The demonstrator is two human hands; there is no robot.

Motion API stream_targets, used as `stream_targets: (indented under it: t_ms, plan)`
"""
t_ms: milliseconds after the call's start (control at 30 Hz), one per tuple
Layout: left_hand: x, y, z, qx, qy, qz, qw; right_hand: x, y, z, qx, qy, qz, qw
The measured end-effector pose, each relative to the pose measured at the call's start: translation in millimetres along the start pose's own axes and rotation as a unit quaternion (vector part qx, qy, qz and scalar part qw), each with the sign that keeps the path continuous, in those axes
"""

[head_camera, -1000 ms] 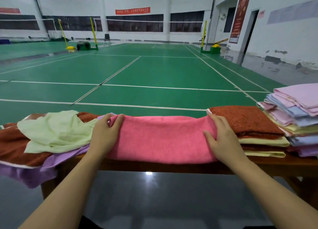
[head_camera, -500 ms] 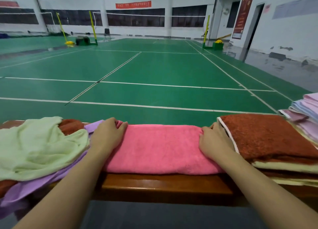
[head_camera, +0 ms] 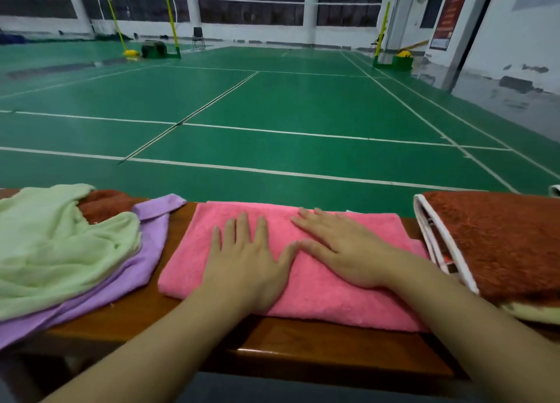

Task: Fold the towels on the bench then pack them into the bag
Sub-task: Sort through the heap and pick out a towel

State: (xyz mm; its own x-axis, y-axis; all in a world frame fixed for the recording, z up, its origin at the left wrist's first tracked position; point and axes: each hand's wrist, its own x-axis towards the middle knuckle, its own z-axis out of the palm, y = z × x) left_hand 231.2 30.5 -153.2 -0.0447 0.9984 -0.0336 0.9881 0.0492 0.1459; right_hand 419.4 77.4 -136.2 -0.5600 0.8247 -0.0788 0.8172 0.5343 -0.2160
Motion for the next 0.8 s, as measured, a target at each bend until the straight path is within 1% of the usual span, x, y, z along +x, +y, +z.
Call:
stream_targets:
  t_ms: [100,200,267,300,367,433,500,567,633,700,800]
  plan:
    - [14.8,-10.9,-5.1,0.017,-0.010,0.052,0.998,-3.9,-10.4,-1.2,-0.039,-0.015,0.047,0.998]
    - [28.4,-20.0,-10.1,0.031,-0.033,0.142,0.989,-17.9,-23.4,-7.0,-0.087,-0.036,0.104,0.990]
    - [37.7,-25.6,-17.3,0.014,-0.043,0.196,0.979,-28.0,-32.4,-16.5,-0.129,-0.037,0.138,0.981]
    - [41.1,-27.4,-21.0,0.002,-0.037,0.213,0.976,-32.5,-37.1,-20.7,-0.150,-0.040,0.150,0.976]
    - [41.7,-26.8,-28.4,0.025,0.018,0.223,0.974,-40.0,-45.7,-26.1,-0.173,-0.051,0.166,0.970]
    - [33.9,-19.0,-36.7,0.082,0.087,0.188,0.975,-44.6,-50.3,-30.3,-0.160,-0.056,0.182,0.969]
    - [18.5,-6.3,-43.9,0.098,0.106,0.113,0.983,-46.8,-48.7,-34.2,-0.127,-0.036,0.199,0.971]
    - [2.4,5.4,-48.1,0.090,0.089,0.042,0.991,-47.3,-41.6,-38.1,-0.113,0.014,0.218,0.969]
    - [-10.4,11.6,-47.6,0.072,0.046,0.000,0.996,-46.5,-32.2,-40.9,-0.136,0.057,0.239,0.960]
    - [-18.1,14.8,-43.3,0.059,0.012,-0.007,0.998,-46.2,-25.9,-41.4,-0.139,0.061,0.250,0.956]
    - [-17.5,15.8,-34.8,0.063,0.005,0.017,0.998,-46.0,-24.1,-39.3,-0.115,0.040,0.259,0.958]
